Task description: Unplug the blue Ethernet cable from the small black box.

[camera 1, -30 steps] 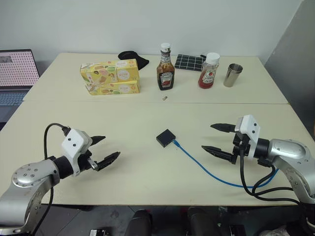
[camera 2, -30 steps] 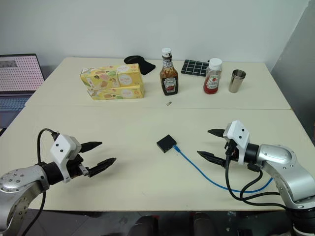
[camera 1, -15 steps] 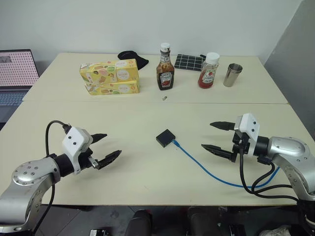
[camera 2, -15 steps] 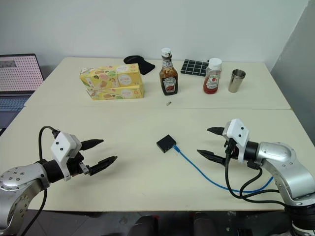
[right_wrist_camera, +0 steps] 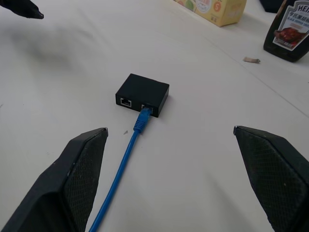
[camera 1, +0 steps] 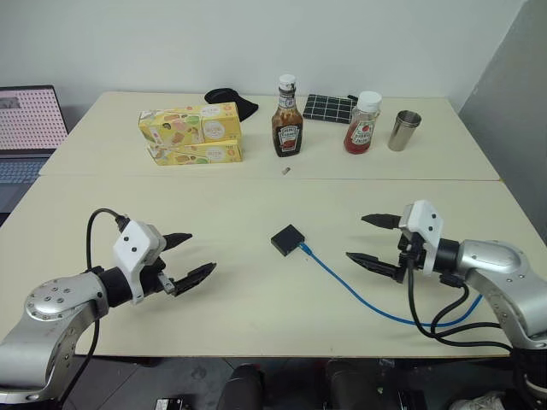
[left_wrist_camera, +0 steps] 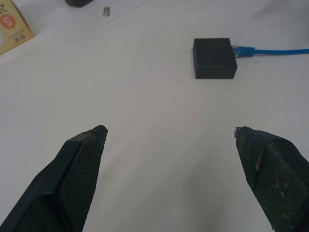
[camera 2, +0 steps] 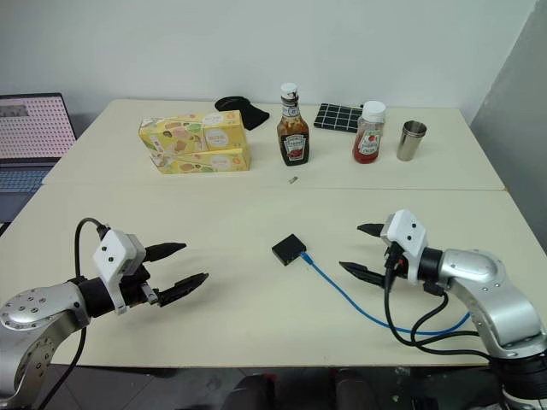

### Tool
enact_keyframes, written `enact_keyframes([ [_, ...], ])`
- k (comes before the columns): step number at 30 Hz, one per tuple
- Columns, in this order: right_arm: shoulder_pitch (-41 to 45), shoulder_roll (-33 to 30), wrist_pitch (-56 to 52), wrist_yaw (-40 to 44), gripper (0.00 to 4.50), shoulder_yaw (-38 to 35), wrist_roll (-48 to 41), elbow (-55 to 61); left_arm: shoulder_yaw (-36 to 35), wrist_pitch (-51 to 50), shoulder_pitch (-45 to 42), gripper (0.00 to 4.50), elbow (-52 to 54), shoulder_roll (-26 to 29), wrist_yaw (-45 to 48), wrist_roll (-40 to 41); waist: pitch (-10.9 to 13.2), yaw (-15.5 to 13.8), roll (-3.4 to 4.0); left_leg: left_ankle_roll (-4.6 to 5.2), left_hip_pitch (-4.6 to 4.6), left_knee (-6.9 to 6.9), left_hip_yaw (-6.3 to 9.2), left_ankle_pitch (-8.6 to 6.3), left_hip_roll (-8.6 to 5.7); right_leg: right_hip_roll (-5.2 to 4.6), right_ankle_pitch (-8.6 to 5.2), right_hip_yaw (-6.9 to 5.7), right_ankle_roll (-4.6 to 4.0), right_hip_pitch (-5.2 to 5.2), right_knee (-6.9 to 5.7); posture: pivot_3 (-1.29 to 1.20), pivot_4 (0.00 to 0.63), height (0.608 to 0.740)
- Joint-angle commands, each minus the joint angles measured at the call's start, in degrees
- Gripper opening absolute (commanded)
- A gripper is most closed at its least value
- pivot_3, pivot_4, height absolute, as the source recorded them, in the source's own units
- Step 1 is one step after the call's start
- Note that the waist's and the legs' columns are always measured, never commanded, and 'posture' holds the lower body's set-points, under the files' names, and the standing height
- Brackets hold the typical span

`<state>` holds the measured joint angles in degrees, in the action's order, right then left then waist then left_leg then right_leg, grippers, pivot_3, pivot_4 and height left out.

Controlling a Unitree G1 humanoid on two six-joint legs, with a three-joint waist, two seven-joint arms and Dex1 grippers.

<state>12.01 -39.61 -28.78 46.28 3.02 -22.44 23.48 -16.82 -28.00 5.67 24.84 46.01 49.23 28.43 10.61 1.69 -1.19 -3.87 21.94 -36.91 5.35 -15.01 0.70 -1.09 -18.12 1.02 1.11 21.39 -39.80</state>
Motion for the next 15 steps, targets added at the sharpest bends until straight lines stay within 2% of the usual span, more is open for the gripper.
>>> enact_keyframes([
  [1,0.6,3.4,-0.3,-3.7,4.4,4.7,3.8,-0.4,1.5,1.0,-0.4,4.48,1.2,1.9,5.4,2.2,0.0,0.0,0.01,0.0,-0.01,0.01,-0.01,0.0,-0.01,0.0,0.0,0.0,0.0,0.0,-0.01,0.0,0.15,0.74],
  [9,3.7,16.0,-1.1,-13.1,4.4,13.4,11.6,-9.5,3.4,-0.9,-1.3,4.48,2.9,5.1,14.0,6.6,0.0,0.2,0.04,0.0,-0.02,0.01,-0.04,0.0,-0.01,0.02,0.0,0.0,-0.01,0.03,-0.04,0.0,0.15,0.74],
  [14,5.8,20.1,-0.8,-16.1,4.4,14.8,15.2,-15.1,3.3,-0.7,-1.9,4.48,2.5,5.3,14.9,7.1,0.0,0.1,0.08,0.0,-0.01,0.03,-0.03,0.0,-0.01,0.03,0.0,0.0,-0.01,0.04,-0.05,0.0,0.15,0.74],
  [15,6.0,20.5,-0.7,-16.4,4.24,14.9,15.7,-15.7,3.3,-0.4,-1.9,4.5,2.4,5.2,14.9,6.9,0.0,0.1,0.07,0.0,-0.01,0.02,-0.05,0.0,-0.01,0.03,0.0,0.01,-0.01,0.04,-0.05,0.0,0.15,0.74],
])
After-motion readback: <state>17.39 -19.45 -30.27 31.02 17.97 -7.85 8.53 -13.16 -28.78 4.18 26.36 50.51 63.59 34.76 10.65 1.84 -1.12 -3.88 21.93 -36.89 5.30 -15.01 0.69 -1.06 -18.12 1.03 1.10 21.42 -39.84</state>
